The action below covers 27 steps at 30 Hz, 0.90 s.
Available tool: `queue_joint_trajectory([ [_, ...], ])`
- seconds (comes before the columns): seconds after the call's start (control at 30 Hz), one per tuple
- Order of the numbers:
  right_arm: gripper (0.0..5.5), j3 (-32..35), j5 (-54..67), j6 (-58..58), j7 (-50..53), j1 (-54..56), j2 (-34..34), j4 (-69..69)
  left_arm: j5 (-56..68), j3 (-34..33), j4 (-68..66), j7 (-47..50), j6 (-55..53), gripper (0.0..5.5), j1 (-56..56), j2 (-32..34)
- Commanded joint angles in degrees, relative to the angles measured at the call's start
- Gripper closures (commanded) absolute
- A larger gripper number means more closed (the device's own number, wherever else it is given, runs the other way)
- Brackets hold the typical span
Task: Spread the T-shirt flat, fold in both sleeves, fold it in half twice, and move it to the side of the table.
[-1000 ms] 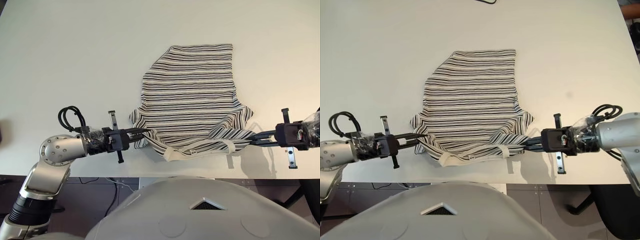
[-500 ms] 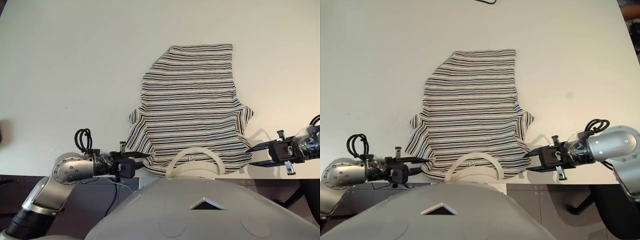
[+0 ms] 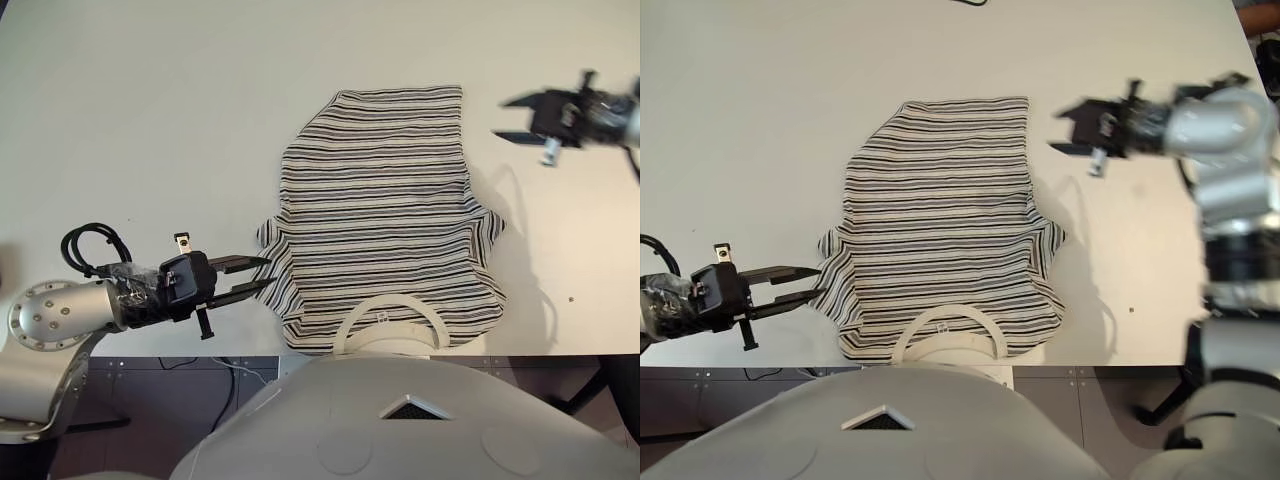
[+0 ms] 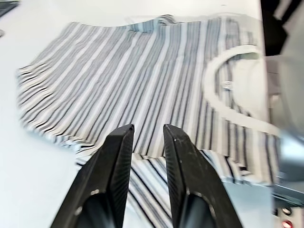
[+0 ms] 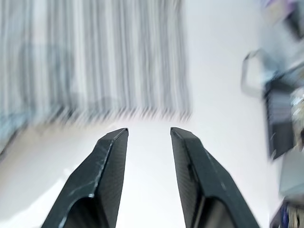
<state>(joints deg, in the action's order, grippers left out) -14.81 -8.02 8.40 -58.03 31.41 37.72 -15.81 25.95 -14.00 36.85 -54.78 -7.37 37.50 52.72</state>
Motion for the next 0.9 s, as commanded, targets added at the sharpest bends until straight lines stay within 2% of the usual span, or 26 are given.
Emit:
queue_joint_trajectory([
  [0.03,3.89,-5.2,-1.4,-3.3,7.2,3.8,-14.2,-0.8,-2.9,0.0,-0.2,3.9,-1.4,4.38,-5.1,-1.5],
  [0.13,3.89,-8.4,-3.0,-4.5,9.4,1.2,-18.4,0.9,-5.2,1.1,-0.8,5.5,-1.9,4.38,-8.2,-2.2],
  [0.37,3.89,-9.0,-6.3,-2.5,13.8,-1.0,-18.1,-2.2,-13.4,4.9,-8.5,15.2,-2.7,4.38,-18.5,-8.3],
  [0.5,3.89,-9.4,-6.4,-2.7,15.2,-2.2,-18.9,-0.9,-18.0,10.0,-12.1,19.5,-3.3,3.83,-24.4,-12.5],
  [0.67,3.89,-7.3,-5.9,-3.0,13.7,-4.0,-14.3,2.6,-21.3,14.3,-16.2,22.5,-4.3,3.01,-34.1,-16.5],
  [0.9,3.89,-10.8,-7.9,0.7,6.6,-10.8,-5.2,2.2,-31.5,22.0,-31.8,27.6,1.2,3.01,-41.3,-21.4],
])
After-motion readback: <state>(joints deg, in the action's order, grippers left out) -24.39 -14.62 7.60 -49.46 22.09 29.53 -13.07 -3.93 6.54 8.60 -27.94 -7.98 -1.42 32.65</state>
